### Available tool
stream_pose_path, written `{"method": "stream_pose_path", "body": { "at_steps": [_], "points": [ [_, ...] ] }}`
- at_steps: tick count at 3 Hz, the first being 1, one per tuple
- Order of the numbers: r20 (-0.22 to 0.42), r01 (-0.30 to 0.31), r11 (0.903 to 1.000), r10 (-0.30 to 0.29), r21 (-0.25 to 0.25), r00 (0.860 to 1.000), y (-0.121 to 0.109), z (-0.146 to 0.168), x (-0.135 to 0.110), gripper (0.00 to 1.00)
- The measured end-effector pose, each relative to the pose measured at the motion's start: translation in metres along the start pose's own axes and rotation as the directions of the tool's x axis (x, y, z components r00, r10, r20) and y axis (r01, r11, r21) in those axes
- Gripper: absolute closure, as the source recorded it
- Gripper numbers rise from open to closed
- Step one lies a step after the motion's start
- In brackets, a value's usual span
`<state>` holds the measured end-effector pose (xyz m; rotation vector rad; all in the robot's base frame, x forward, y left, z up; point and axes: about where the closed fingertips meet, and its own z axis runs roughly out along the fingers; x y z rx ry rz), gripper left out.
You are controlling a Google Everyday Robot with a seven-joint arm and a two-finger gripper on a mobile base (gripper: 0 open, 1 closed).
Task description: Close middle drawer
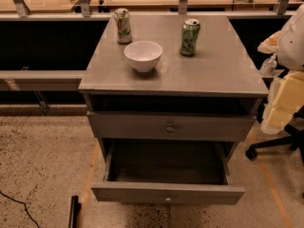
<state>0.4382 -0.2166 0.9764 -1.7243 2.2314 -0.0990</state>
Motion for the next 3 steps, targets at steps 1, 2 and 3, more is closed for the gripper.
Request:
{"method": "stream_pose_path", "body": {
  "at_steps": [1,2,3],
  "points": [
    [0.0,0.0,1.0,0.0,0.0,1.0,0.0,0.0,0.0,0.0],
    [0.015,0.004,0.9996,-0.004,-0.029,1.0,0.002,0.032,0.004,0.0],
    [0.094,0.015,0.9949,-0.005,-0.1,0.996,0.017,0.105,0.012,0.0]
  ]
}}
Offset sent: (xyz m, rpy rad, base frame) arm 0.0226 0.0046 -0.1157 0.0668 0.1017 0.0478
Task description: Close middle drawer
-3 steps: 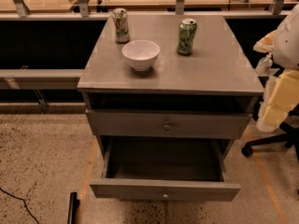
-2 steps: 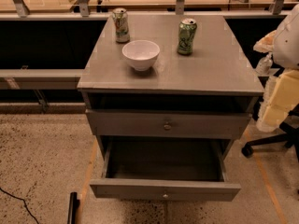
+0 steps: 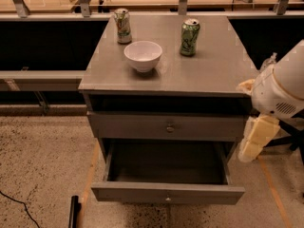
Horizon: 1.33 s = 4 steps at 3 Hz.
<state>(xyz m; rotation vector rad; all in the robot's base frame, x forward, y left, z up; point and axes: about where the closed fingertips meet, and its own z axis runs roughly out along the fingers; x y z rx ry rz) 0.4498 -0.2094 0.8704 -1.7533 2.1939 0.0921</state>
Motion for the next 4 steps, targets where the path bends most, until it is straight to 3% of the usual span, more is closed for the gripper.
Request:
{"method": "stream_pose_path", "body": {
  "at_steps": [1,2,3,4],
  "points": [
    [0.11,0.02,0.9987,-0.015,-0.047,0.994,0.01,0.074,0.019,0.0],
    [0.157,0.089,0.9958,-0.085,-0.019,0.984,0.011,0.141,0.029,0.0],
    [0.157,0.089,0.9957,-0.085,-0.022,0.984,0.012,0.141,0.029,0.0],
    [0.171,0.054,0.9979,-0.047,-0.036,0.984,0.02,0.176,0.039,0.0]
  ]
}}
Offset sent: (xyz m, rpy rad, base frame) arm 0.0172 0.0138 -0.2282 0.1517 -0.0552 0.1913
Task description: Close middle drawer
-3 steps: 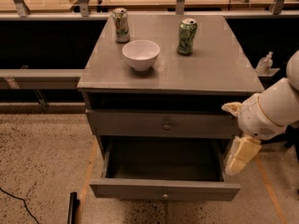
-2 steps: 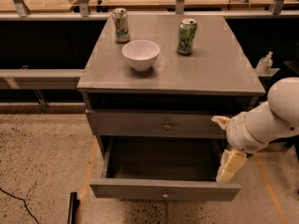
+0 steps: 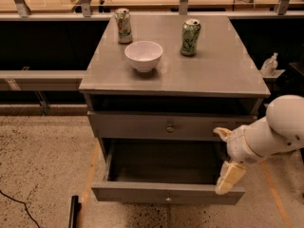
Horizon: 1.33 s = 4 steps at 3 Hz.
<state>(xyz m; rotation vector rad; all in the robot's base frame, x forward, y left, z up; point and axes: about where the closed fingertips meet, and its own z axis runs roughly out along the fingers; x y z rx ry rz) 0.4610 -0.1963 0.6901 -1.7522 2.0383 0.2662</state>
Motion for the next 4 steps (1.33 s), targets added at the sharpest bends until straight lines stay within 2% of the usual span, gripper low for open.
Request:
{"method": "stream_pose_path", "body": {
  "at_steps": [1,2,3,4],
  "points": [
    [0.036,-0.015,0.9999,0.014,0.008,0.999,0.011,0.055,0.028,0.0],
    [0.081,0.04,0.9988,-0.042,0.029,0.996,0.009,0.099,0.041,0.0],
    [0.068,0.064,0.9976,-0.066,0.025,0.995,0.003,0.143,0.058,0.0],
    [0.068,0.069,0.9974,-0.07,0.021,0.995,0.003,0.151,0.058,0.0]
  ]
}}
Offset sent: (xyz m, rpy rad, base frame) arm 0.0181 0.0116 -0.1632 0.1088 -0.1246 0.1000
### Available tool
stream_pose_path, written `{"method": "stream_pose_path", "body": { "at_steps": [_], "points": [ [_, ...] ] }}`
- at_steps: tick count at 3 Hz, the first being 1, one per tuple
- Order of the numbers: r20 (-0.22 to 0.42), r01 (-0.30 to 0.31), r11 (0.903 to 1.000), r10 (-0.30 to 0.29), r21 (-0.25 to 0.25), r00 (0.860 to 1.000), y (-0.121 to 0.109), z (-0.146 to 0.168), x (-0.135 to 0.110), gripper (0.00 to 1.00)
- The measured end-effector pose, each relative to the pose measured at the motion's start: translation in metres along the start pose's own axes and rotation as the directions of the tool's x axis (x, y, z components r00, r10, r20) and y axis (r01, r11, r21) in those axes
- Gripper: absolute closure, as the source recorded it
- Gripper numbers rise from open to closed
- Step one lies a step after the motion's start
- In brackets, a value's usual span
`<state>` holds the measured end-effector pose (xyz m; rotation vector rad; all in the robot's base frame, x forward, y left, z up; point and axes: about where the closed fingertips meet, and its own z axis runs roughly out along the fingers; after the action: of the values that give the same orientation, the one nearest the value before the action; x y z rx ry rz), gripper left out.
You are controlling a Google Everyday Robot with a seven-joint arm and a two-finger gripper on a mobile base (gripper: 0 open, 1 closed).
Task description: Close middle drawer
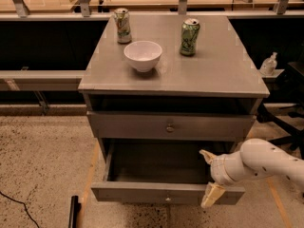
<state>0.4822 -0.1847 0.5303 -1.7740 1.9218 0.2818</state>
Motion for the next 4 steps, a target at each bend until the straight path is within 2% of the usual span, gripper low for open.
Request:
{"method": "stream_pose_path", "body": {
  "at_steps": [1,2,3,4],
  "points": [
    [0.019,-0.019,0.9998,0.019,0.004,1.0,0.0,0.01,0.003,0.0],
    [0.05,-0.024,0.9992,0.022,0.033,0.999,-0.001,0.035,0.023,0.0],
    [0.051,-0.007,0.9971,0.003,0.076,0.999,-0.005,0.045,0.03,0.0],
    [0.021,0.02,0.9924,-0.023,0.122,1.0,-0.01,0.053,0.033,0.0]
  ]
}}
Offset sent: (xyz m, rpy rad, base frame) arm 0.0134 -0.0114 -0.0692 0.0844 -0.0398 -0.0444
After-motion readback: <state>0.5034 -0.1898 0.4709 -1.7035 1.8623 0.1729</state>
